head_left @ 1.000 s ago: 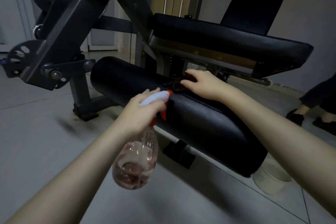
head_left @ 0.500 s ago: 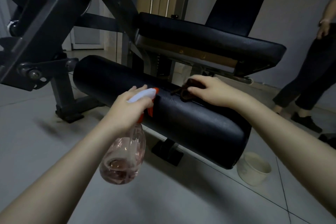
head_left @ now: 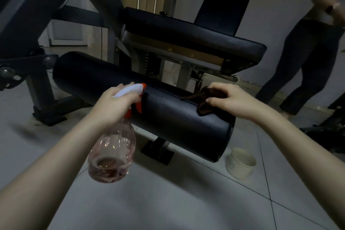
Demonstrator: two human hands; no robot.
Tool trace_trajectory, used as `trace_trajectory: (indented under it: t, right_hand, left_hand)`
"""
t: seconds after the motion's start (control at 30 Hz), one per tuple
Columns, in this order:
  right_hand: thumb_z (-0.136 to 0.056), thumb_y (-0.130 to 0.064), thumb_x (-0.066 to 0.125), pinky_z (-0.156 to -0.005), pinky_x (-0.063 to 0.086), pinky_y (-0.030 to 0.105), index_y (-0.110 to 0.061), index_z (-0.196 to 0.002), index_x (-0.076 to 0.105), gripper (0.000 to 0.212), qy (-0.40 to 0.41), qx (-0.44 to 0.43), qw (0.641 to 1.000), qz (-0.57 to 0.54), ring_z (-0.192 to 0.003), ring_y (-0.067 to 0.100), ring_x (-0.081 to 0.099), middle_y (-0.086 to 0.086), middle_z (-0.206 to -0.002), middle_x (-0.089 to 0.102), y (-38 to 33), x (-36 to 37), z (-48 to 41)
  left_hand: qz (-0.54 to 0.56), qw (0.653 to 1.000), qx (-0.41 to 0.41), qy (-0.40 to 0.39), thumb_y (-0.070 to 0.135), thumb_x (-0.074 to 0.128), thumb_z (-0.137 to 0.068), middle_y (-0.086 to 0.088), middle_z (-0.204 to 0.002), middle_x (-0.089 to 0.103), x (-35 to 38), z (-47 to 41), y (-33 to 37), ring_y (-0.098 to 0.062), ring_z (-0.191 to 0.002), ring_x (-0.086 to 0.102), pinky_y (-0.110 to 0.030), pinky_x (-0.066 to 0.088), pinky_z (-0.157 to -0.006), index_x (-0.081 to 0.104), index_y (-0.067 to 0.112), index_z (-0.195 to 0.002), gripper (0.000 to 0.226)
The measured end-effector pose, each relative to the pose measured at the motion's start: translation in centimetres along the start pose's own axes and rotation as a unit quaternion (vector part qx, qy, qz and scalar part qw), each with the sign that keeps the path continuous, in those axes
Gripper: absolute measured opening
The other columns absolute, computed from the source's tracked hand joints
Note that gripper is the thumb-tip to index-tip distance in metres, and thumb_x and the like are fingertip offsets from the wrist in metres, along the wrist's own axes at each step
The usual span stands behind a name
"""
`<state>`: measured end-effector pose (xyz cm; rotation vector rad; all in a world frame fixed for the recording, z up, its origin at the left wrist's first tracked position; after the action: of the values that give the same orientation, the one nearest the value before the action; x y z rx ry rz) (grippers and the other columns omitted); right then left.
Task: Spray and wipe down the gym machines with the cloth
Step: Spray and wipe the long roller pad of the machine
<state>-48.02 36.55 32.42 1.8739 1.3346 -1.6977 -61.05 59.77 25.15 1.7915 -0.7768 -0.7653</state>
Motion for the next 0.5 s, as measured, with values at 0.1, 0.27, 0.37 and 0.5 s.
trace_trajectory:
  t: [0.1,0.27,0.37,0.5]
  right_hand:
    - [-0.091,-0.027,0.056,-0.081,0.049,0.035,-0.017,-0.101,0.063,0.016,0.032,-0.012,0.999,0.015,-0.089,0.015,0.06,0.002,-0.094,0.065,-0.6,0.4,-0.2]
    - [-0.089,-0.024,0.059,-0.078,0.048,0.038,-0.013,-0.095,0.063,0.013,0.044,-0.011,0.999,0.012,-0.085,0.017,0.061,0.004,-0.089,0.065,0.1,-0.5,1.5]
    - [-0.087,-0.021,0.061,-0.071,0.046,0.033,-0.014,-0.089,0.063,0.007,0.061,-0.013,0.998,0.011,-0.08,0.015,0.06,0.002,-0.084,0.064,1.0,-1.2,3.3]
    - [-0.088,-0.022,0.06,-0.082,0.047,0.033,-0.018,-0.103,0.064,0.016,0.082,-0.032,0.995,0.042,-0.093,0.015,0.06,0.0,-0.097,0.065,1.0,-0.8,3.4]
  left_hand:
    - [0.006,1.0,0.017,0.007,0.013,0.055,-0.089,0.012,-0.147,0.041,0.1,0.1,0.4,0.001,-0.14,0.022,-0.013,0.032,-0.086,0.06,0.028,-0.126,0.04]
    - [0.016,1.0,0.008,0.002,0.014,0.055,-0.089,0.01,-0.146,0.044,0.0,0.1,0.1,-0.005,-0.139,0.029,-0.013,0.032,-0.083,0.061,0.028,-0.126,0.04]
    - [0.028,1.0,0.009,0.005,0.013,0.055,-0.089,0.015,-0.141,0.045,0.0,0.1,0.1,-0.003,-0.139,0.027,-0.01,0.03,-0.078,0.063,0.032,-0.117,0.035]
    - [0.027,1.0,0.006,0.003,0.015,0.056,-0.088,0.011,-0.147,0.041,0.1,-0.2,-0.5,0.002,-0.132,0.032,-0.009,0.03,-0.076,0.061,0.025,-0.127,0.041]
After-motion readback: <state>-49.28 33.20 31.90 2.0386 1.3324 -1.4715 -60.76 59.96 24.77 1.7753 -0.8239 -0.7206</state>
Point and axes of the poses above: each hand's wrist, its own z-axis away from the middle knuckle, its own x-axis out of the palm, y = z × x, the point moved 5 cm from there along -z, towards the middle knuckle
